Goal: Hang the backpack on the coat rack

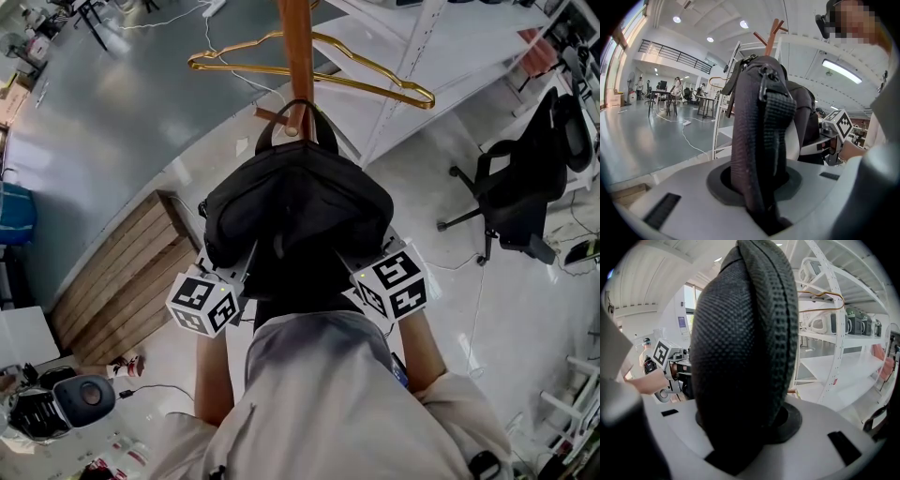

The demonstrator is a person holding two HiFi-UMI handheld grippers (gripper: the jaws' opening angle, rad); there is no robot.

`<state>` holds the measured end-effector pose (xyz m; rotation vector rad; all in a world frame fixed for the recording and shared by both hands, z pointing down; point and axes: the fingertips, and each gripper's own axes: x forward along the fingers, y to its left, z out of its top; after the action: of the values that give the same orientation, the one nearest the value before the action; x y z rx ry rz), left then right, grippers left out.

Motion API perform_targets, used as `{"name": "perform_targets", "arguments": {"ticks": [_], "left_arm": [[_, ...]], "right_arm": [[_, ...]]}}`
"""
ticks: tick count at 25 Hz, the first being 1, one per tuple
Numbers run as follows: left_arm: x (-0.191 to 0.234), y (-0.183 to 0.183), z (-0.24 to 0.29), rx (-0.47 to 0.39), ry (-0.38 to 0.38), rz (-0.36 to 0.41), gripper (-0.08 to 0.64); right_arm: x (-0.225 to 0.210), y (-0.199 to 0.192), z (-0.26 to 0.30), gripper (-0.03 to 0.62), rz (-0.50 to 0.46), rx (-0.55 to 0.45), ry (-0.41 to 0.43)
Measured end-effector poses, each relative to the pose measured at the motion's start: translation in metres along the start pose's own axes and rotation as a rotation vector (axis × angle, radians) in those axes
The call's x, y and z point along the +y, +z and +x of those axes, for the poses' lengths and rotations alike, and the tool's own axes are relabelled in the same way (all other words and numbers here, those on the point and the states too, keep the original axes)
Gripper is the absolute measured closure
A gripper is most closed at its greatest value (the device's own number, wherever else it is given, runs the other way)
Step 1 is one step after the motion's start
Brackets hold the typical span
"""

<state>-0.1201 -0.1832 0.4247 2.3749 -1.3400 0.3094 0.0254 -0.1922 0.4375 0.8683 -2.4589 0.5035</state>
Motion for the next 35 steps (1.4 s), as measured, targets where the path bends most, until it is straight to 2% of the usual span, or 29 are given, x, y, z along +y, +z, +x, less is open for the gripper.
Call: {"name": "perform_targets", "arguments": {"ticks": [20,35], "left_arm": [[0.022,-0.014,0.016,0.059,-0.009,-0.044,0.485],[0.037,-0.019,0.04,0.092,-0.05,-0.043,0.485]], "right_arm": [[-0.008,-0.008,0.028,0.439,0.058,0.048,0.006],[-0.024,-0.013,0.046,0.439,0.11,0.056,-0.027]]}}
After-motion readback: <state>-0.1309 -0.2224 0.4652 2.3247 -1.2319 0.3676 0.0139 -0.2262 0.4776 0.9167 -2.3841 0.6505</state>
